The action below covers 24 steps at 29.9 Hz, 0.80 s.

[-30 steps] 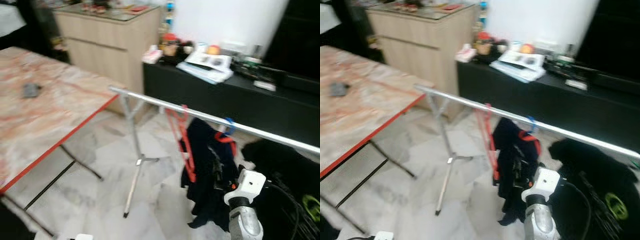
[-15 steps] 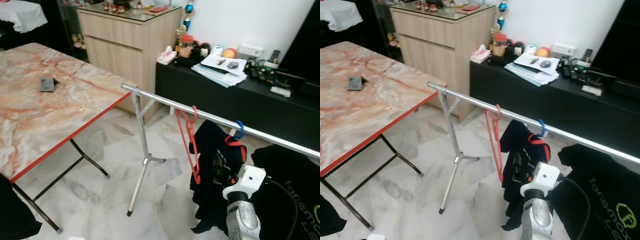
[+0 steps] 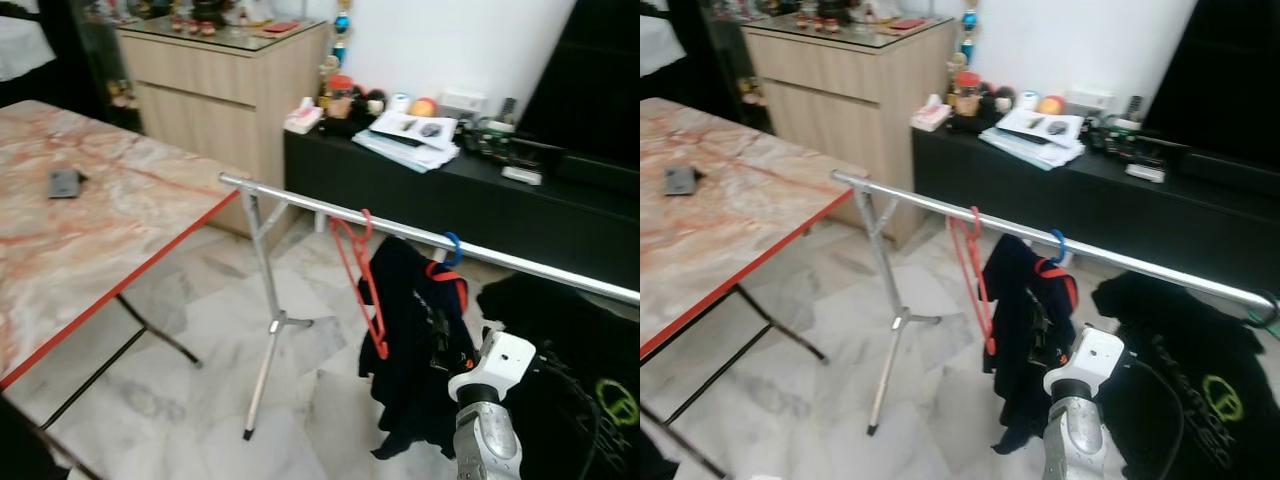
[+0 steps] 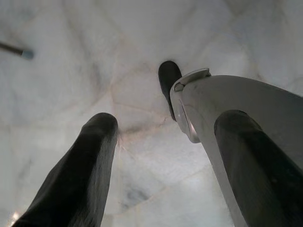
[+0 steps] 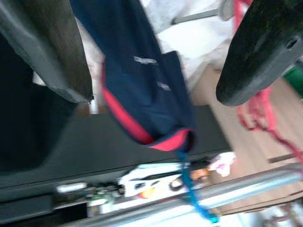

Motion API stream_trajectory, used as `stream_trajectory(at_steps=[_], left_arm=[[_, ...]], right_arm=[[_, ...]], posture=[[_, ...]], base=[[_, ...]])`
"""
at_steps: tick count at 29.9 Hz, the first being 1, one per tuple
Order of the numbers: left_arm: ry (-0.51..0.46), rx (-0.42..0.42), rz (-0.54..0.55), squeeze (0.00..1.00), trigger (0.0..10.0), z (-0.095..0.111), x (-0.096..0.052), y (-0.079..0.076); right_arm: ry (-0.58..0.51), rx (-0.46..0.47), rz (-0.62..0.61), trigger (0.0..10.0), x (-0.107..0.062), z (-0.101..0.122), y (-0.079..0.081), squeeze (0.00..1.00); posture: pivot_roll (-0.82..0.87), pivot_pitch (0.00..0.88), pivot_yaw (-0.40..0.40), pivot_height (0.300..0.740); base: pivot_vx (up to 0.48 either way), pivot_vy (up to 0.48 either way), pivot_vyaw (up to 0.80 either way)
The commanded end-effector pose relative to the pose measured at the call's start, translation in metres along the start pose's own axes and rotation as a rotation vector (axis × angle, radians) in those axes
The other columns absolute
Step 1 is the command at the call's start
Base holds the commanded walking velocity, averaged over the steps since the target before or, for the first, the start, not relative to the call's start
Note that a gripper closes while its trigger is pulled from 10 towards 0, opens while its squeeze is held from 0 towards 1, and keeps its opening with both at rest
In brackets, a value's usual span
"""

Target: Hang hanger

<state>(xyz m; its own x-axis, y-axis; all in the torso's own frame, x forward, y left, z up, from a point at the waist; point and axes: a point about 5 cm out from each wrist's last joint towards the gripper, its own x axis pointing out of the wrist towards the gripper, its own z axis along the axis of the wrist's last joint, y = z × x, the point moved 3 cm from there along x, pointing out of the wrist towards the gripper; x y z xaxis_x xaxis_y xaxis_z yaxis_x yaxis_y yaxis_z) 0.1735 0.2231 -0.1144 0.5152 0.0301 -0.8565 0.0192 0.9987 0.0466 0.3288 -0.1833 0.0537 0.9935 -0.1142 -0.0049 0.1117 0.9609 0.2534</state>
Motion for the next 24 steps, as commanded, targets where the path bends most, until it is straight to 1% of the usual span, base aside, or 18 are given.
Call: stream_trajectory(at_steps=[1, 4, 6, 9, 11, 13, 15, 18, 24], left_arm=[[0.018, 0.006, 0.002, 0.0, 10.0, -0.005, -0.001, 0.003], [0.019, 0.004, 0.009, 0.0, 10.0, -0.005, -0.002, 0.009], [0.015, 0.0, 0.013, 0.0, 10.0, -0.004, -0.002, 0.01], [0.011, -0.004, 0.011, 0.0, 10.0, -0.003, -0.002, 0.008], [0.006, -0.005, 0.005, 0.0, 10.0, 0.0, 0.0, 0.001], [0.006, -0.004, 0.004, 0.0, 10.0, 0.0, 0.0, 0.0], [0.003, -0.005, -0.001, 0.0, 10.0, 0.002, 0.001, -0.004], [0.003, -0.005, -0.002, 0.0, 10.0, 0.002, 0.001, -0.004], [0.007, -0.008, 0.01, 0.0, 10.0, -0.001, -0.002, 0.01]], right_arm=[[-0.011, 0.003, -0.006, 10.0, 0.0, 0.003, -0.002, 0.0], [-0.014, -0.01, 0.025, 10.0, 0.001, 0.004, 0.004, 0.0], [-0.013, -0.006, 0.049, 10.0, 0.002, 0.004, 0.01, 0.0], [-0.012, -0.006, 0.05, 10.0, 0.002, 0.004, 0.011, 0.0], [-0.009, -0.002, 0.058, 10.0, 0.003, 0.003, 0.012, 0.0], [-0.009, -0.001, 0.059, 10.0, 0.003, 0.003, 0.012, 0.0], [-0.008, -0.004, 0.07, 10.0, 0.003, 0.003, 0.014, 0.0], [-0.01, -0.005, 0.077, 10.0, 0.003, 0.003, 0.015, 0.0], [-0.015, -0.008, 0.089, 10.0, 0.003, 0.004, 0.017, 0.0]], posture=[[-0.08, 0.073, -0.023, 0.74], [-0.08, 0.072, -0.022, 0.74], [-0.08, 0.071, -0.022, 0.74], [-0.08, 0.071, -0.023, 0.74], [-0.07, 0.07, -0.022, 0.74], [-0.07, 0.07, -0.022, 0.74], [-0.07, 0.069, -0.022, 0.74], [-0.07, 0.068, -0.022, 0.74], [-0.08, 0.062, -0.022, 0.74]], base=[[0.0, 0.0, 0.0], [0.0, 0.0, 0.0], [0.0, 0.0, 0.0], [0.0, 0.0, 0.0], [0.0, 0.0, 0.0], [0.0, 0.0, 0.0], [0.262, 0.0, 0.0], [0.28, 0.0, 0.0], [0.31, 0.0, 0.0]])
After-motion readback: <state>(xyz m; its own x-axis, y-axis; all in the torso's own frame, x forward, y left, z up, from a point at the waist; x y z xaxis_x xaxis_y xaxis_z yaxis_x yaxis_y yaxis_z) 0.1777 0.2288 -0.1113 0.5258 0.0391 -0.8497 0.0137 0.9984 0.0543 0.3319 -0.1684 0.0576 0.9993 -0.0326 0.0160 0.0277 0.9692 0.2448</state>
